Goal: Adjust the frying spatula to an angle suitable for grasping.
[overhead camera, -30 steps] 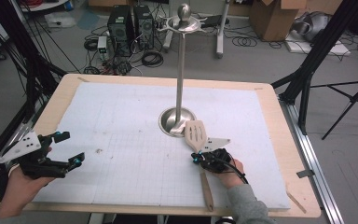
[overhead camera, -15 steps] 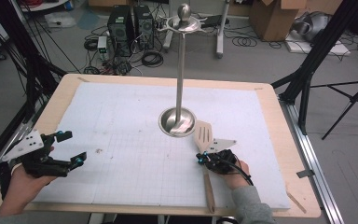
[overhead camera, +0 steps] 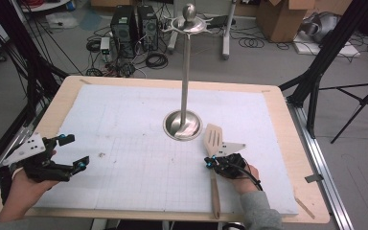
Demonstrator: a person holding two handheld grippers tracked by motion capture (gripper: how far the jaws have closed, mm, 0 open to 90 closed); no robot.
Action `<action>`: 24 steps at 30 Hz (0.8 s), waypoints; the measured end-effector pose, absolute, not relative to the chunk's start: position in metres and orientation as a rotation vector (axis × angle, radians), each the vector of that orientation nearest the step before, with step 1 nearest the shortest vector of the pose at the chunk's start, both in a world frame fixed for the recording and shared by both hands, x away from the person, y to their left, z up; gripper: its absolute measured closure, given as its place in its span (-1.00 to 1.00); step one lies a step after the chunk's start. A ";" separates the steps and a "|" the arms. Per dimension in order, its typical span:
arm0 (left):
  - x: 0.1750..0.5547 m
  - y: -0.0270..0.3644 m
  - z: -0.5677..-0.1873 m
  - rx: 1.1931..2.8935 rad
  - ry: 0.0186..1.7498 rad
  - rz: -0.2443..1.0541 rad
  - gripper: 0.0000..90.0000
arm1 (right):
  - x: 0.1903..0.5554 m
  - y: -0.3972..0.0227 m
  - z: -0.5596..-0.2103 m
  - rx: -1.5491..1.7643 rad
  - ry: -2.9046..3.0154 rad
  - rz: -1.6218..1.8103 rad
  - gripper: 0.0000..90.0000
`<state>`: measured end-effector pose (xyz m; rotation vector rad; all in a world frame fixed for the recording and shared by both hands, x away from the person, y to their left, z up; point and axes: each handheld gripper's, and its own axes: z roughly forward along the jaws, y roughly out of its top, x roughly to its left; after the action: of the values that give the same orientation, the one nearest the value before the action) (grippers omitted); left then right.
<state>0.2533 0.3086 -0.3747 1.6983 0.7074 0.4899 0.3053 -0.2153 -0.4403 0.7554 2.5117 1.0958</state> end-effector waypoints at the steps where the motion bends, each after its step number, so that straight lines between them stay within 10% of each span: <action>1: 0.253 0.309 -0.375 1.698 0.707 0.490 -0.91 | 0.305 -0.216 -0.440 0.757 2.511 1.090 1.00; 24: 0.254 0.308 -0.376 1.703 0.712 0.486 -0.91 | 0.304 -0.239 -0.440 0.821 2.420 1.009 1.00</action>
<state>0.2544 0.3079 -0.3764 1.7030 0.7121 0.4861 0.3045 -0.2390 -0.4405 0.8206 2.4200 1.0091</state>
